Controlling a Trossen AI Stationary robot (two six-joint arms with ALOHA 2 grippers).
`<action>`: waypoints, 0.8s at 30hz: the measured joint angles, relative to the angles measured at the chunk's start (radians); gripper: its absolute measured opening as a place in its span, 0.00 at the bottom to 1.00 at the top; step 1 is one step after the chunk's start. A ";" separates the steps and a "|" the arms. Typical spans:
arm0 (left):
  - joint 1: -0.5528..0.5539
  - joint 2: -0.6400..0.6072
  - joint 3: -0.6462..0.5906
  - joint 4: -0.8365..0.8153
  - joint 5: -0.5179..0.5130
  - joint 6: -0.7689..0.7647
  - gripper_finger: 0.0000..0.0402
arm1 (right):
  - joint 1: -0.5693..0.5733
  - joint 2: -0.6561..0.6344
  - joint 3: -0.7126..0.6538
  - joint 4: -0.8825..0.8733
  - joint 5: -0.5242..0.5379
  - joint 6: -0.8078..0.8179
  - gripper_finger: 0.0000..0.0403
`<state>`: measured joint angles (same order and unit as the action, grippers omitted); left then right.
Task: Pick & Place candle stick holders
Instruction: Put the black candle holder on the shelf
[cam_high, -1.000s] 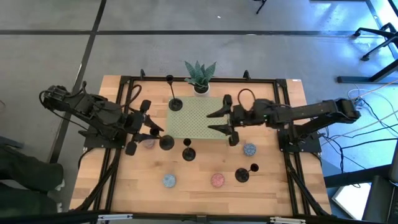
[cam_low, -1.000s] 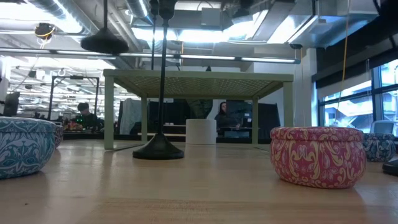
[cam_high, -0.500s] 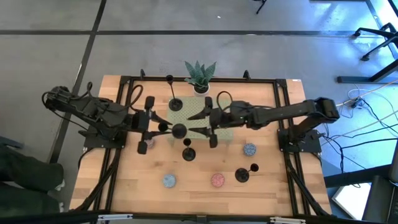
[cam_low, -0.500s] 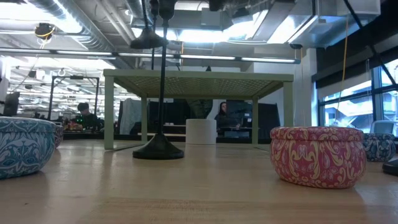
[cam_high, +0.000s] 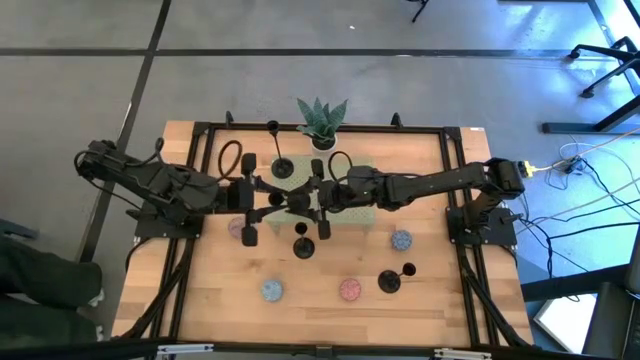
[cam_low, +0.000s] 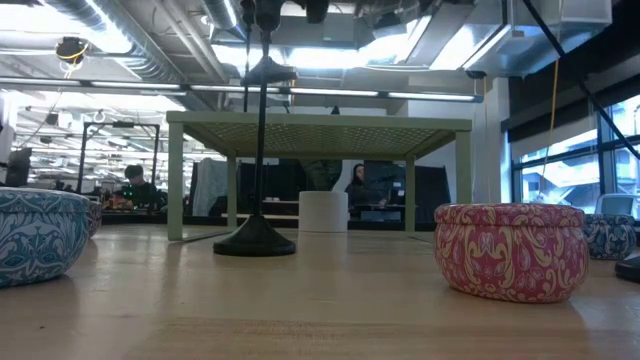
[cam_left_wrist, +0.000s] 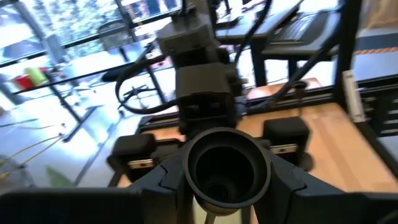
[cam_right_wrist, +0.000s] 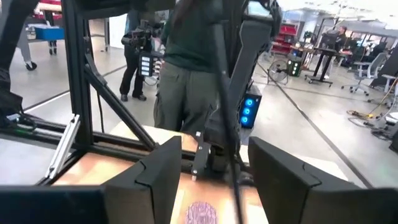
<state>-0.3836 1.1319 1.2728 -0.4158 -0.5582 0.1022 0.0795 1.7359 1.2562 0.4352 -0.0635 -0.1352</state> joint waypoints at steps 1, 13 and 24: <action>0.000 0.005 0.000 0.001 -0.010 0.000 0.30 | 0.000 0.000 0.000 -0.002 0.000 0.000 0.46; 0.000 0.019 0.000 0.023 -0.023 -0.012 0.30 | -0.001 0.000 0.000 -0.009 0.020 0.000 0.19; 0.000 0.019 0.000 0.022 -0.009 -0.010 0.33 | 0.000 0.000 0.000 -0.017 0.069 0.001 0.13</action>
<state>-0.3836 1.1507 1.2728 -0.3943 -0.5669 0.0925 0.0795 1.7355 1.2564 0.4180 0.0052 -0.1345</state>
